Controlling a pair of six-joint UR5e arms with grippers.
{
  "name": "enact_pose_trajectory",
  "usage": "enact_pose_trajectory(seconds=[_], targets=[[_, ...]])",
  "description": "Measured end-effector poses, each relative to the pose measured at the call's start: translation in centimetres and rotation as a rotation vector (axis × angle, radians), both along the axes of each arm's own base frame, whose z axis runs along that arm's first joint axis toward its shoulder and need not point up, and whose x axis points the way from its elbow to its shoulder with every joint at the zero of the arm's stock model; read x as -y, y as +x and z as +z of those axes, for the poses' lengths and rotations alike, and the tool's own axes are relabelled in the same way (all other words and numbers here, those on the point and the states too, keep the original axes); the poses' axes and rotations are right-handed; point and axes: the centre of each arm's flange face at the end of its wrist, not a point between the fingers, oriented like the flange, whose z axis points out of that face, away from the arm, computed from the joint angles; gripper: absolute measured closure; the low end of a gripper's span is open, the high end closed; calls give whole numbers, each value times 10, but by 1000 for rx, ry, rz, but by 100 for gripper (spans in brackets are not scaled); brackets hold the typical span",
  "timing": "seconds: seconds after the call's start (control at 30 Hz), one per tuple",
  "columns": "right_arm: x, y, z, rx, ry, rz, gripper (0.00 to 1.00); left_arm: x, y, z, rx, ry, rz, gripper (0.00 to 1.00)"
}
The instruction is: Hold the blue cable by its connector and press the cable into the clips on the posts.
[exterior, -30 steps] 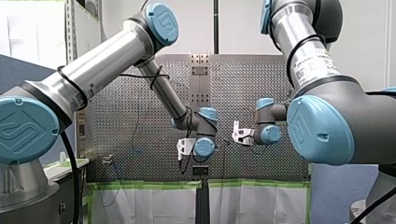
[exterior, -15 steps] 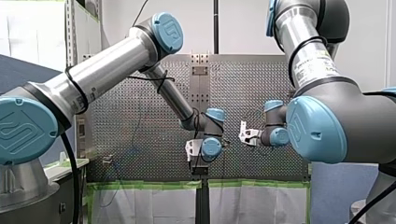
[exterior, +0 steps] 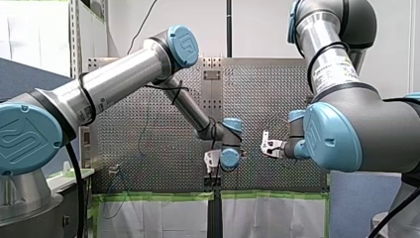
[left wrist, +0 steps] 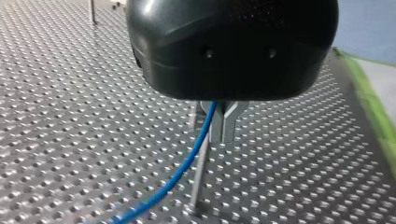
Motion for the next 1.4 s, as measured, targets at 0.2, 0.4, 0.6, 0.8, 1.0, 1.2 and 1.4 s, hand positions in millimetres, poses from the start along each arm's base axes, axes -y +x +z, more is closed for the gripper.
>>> enact_pose_trajectory(seconds=[0.2, 0.4, 0.6, 0.8, 1.0, 1.2, 1.4], targets=[[6, -6, 2, 16, -7, 4, 100, 9, 16, 17, 32, -32, 3, 98], [14, -17, 3, 25, -13, -13, 100, 6, 23, 21, 40, -38, 14, 98], [20, -27, 4, 30, -15, -23, 100, 3, 30, 22, 52, -49, 22, 98], [22, -31, 4, 29, -18, -27, 100, 4, 33, 23, 66, -63, 9, 98], [22, -31, 4, 25, -22, -19, 100, 6, 30, 22, 61, -63, 6, 98], [22, -30, 4, 26, -21, -17, 100, 13, 17, 20, 43, -24, -11, 98], [22, -31, 4, 27, -21, -18, 100, 19, 4, 18, 18, -1, -27, 98]])
